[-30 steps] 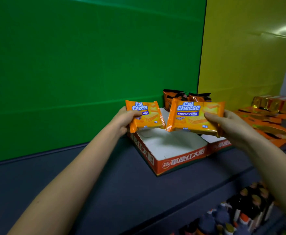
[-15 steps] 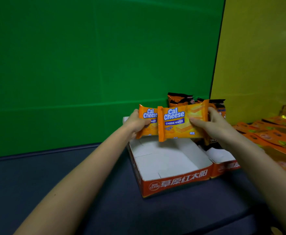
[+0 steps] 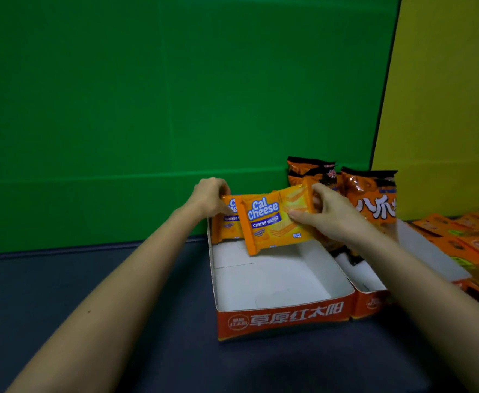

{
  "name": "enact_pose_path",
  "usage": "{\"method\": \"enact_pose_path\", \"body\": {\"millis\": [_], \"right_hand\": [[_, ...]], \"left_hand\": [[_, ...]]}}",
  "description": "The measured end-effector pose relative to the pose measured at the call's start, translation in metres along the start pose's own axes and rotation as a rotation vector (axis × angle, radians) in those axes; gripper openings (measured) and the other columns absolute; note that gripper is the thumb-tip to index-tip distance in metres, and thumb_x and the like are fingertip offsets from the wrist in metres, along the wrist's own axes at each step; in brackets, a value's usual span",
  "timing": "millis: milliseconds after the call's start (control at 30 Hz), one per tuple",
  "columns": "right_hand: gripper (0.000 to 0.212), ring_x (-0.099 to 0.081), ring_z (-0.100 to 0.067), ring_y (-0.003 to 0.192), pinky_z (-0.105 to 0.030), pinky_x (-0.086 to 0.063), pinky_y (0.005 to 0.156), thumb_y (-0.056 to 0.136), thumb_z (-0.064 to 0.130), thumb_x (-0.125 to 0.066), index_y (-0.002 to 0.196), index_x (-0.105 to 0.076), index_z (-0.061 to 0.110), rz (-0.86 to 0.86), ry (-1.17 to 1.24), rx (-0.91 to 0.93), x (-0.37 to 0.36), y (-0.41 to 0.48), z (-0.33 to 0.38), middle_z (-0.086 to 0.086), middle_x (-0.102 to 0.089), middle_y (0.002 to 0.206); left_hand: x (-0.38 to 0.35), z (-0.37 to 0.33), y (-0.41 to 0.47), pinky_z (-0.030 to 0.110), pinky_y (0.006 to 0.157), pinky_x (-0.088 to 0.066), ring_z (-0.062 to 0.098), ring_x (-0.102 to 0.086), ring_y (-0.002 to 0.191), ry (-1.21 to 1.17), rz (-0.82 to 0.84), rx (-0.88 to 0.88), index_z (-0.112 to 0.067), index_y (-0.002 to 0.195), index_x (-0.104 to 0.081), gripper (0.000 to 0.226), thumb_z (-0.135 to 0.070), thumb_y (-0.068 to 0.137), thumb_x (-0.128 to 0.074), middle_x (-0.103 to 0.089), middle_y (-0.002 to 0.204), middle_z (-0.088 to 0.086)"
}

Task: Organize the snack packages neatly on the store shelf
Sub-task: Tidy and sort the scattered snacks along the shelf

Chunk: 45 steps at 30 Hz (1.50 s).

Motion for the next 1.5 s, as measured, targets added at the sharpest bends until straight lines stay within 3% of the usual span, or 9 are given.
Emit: {"method": "enact_pose_path", "body": {"millis": [100, 167, 267, 400, 467, 533, 967, 1233, 1500], "right_hand": [[0.026, -0.064, -0.03, 0.097, -0.046, -0.053, 0.085, 0.077, 0.028, -0.075, 0.088, -0.051, 0.028, 0.04, 0.021, 0.033, -0.01, 0.01, 0.0, -0.012, -0.066, 0.104], [0.029, -0.061, -0.028, 0.09, -0.04, -0.052, 0.077, 0.077, 0.03, -0.074, 0.079, -0.046, 0.029, 0.052, 0.011, 0.049, -0.017, 0.019, 0.0, -0.011, -0.062, 0.095], [0.026, -0.051, -0.017, 0.086, -0.027, -0.042, 0.07, 0.081, 0.027, -0.072, 0.092, -0.049, 0.023, 0.09, 0.002, 0.073, -0.028, 0.028, 0.002, -0.005, -0.058, 0.097], [0.03, -0.056, -0.022, 0.097, -0.031, -0.049, 0.077, 0.086, 0.028, -0.066, 0.106, -0.051, 0.011, 0.145, -0.167, 0.063, -0.038, 0.035, 0.006, -0.007, -0.058, 0.103], [0.041, -0.057, -0.029, 0.108, -0.034, -0.045, 0.085, 0.087, 0.029, -0.064, 0.116, -0.05, 0.005, 0.138, -0.291, 0.076, -0.041, 0.037, 0.007, -0.013, -0.06, 0.118], [0.048, -0.056, -0.031, 0.109, -0.033, -0.042, 0.083, 0.085, 0.027, -0.067, 0.122, -0.047, 0.005, 0.095, -0.357, 0.081, -0.044, 0.038, 0.006, -0.016, -0.059, 0.12], [0.041, -0.043, -0.027, 0.12, -0.034, -0.037, 0.095, 0.09, 0.023, -0.052, 0.128, -0.044, 0.008, -0.082, -0.823, 0.373, -0.057, 0.032, 0.01, -0.009, -0.048, 0.13], [0.036, -0.051, -0.022, 0.117, -0.033, -0.041, 0.087, 0.092, 0.034, -0.049, 0.126, -0.053, 0.021, 0.05, -0.568, 0.514, -0.055, 0.011, 0.045, 0.0, -0.057, 0.125], [0.03, -0.059, -0.02, 0.111, -0.038, -0.047, 0.093, 0.088, 0.038, -0.055, 0.115, -0.06, 0.025, 0.243, -0.431, 0.741, -0.099, -0.037, 0.126, 0.006, -0.065, 0.116]], "left_hand": [[0.0, 0.006, -0.001, 0.026, 0.081, -0.045, 0.027, -0.063, 0.099, 0.011, -0.026, -0.033, -0.005, 0.107, -0.069, 0.038, -0.01, 0.07, -0.077, -0.07, 0.108, 0.013], [-0.001, 0.007, -0.004, 0.027, 0.084, -0.046, 0.027, -0.065, 0.1, 0.017, -0.082, -0.071, -0.004, 0.106, -0.07, 0.032, -0.008, 0.075, -0.07, -0.071, 0.108, 0.014], [0.001, 0.011, -0.007, 0.027, 0.088, -0.047, 0.026, -0.065, 0.103, 0.014, -0.108, -0.102, -0.004, 0.107, -0.07, 0.03, 0.0, 0.08, -0.058, -0.071, 0.109, 0.014], [0.01, 0.026, -0.012, 0.037, 0.093, -0.049, 0.026, -0.063, 0.105, 0.006, -0.219, -0.085, -0.012, 0.107, -0.07, 0.028, -0.007, 0.081, -0.062, -0.071, 0.11, 0.008], [0.014, 0.029, -0.015, 0.038, 0.091, -0.05, 0.026, -0.063, 0.103, 0.003, -0.256, -0.061, -0.014, 0.106, -0.07, 0.025, -0.01, 0.083, -0.062, -0.071, 0.107, 0.008], [0.015, 0.031, -0.019, 0.038, 0.09, -0.05, 0.027, -0.063, 0.101, 0.006, -0.264, -0.048, -0.014, 0.106, -0.069, 0.024, -0.011, 0.084, -0.06, -0.071, 0.107, 0.007], [0.015, 0.045, -0.06, 0.037, 0.087, -0.049, 0.025, -0.061, 0.105, 0.136, -0.274, 0.073, -0.014, 0.113, -0.062, 0.026, -0.019, 0.089, -0.056, -0.067, 0.115, 0.005], [0.034, 0.052, -0.111, 0.033, 0.077, -0.046, 0.027, -0.061, 0.103, 0.416, -0.305, 0.091, -0.017, 0.111, -0.062, 0.024, -0.022, 0.092, -0.048, -0.067, 0.113, 0.002], [0.079, 0.081, -0.193, 0.035, 0.076, -0.046, 0.031, -0.061, 0.099, 0.588, -0.261, 0.225, -0.016, 0.107, -0.061, 0.026, -0.031, 0.094, -0.044, -0.067, 0.108, 0.006]]}}
Point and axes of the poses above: each hand's wrist, its own y-axis towards the middle knuckle, its own x-axis out of the back of the hand, z = x × y, the point moved 1 cm from there along y, towards the middle knuckle
